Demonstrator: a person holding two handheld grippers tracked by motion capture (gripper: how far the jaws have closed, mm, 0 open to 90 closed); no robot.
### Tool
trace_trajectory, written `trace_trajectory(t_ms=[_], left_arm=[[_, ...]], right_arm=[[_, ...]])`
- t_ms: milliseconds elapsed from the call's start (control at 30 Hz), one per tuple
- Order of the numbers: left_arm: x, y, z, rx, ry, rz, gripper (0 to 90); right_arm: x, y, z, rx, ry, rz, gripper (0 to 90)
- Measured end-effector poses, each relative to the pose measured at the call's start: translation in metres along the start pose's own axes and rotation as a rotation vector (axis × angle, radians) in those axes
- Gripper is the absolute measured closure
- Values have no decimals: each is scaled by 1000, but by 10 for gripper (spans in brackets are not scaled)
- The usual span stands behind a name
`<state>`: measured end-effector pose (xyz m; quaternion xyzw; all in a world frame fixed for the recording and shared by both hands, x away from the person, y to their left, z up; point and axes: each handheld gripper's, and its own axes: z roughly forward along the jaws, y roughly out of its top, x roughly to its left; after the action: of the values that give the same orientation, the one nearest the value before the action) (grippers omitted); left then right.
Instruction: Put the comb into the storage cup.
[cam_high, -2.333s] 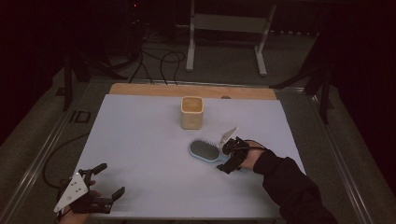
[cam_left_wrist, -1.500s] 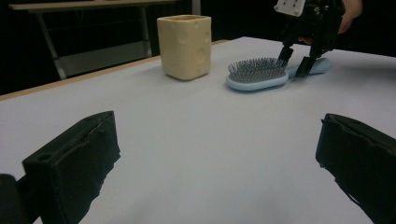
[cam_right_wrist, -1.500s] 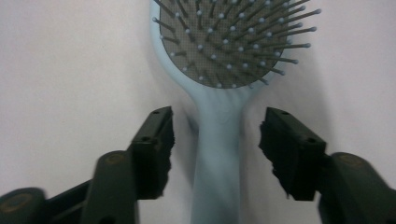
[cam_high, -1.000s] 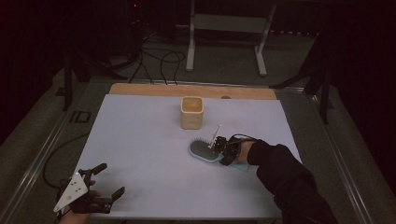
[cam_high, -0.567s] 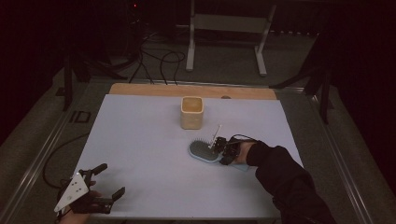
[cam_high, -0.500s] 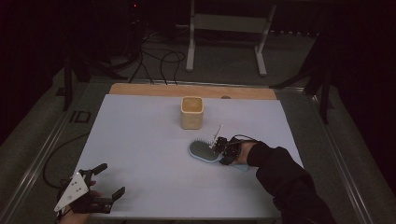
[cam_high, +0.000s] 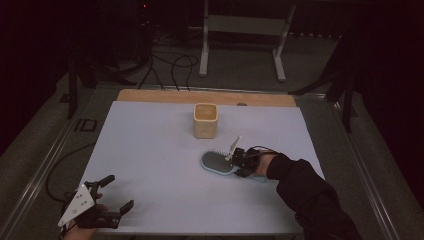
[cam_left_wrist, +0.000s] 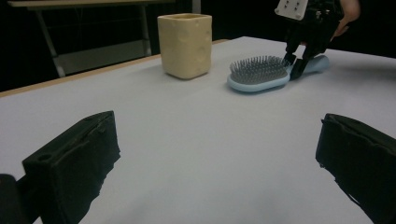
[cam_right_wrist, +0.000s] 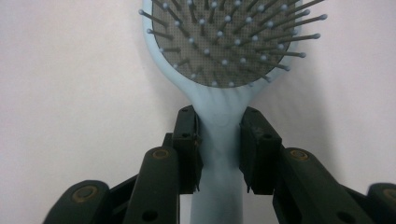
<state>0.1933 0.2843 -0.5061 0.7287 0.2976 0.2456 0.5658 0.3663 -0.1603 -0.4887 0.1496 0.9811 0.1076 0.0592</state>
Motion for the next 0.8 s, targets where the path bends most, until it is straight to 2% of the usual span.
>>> trace_trajectory(t_ms=[100,133,167,200,233,267,333,367,400,433,467,633,667,700,767,800], left_arm=[[0,0,0,0,-2,-1,0],[0,0,0,1,-1,0,0],[0,0,0,0,-1,-1,0],[0,0,0,2,-2,-3,0],[0,0,0,2,-1,-2,0],[0,0,0,2,-1,0,0],[0,0,0,-1,-2,2,0],[0,0,0,-1,0,0,0],[0,0,0,-1,1,-1,0],[0,0,0,-1,0,0,0],[0,0,0,-1,1,0,0],[0,0,0,-2,0,-1,0],[0,0,0,-2,0,0,0],[0,0,0,-1,0,0,0],[0,0,0,0,1,-1,0],[0,0,0,-1,0,-1,0]], right_arm=[[-1,-1,-6,-38,13,13,702],[-1,-1,-8,-55,4,13,702],[-1,-1,-10,-66,17,7,702],[0,-1,-12,-73,10,-1,702],[0,-1,-14,-91,-3,16,702],[-1,-1,-16,-97,20,10,702],[0,-2,-19,-118,7,23,702],[0,-3,-20,-127,15,14,701],[1,-3,-21,-138,1,9,702],[1,-3,-23,-142,11,21,701],[0,-3,-24,-155,8,4,702],[3,-3,-32,-185,10,27,701],[1,-3,-33,-201,-3,8,701],[1,-3,-35,-205,9,14,701],[2,-2,-37,-220,-4,12,701],[2,-2,-39,-229,4,0,701]])
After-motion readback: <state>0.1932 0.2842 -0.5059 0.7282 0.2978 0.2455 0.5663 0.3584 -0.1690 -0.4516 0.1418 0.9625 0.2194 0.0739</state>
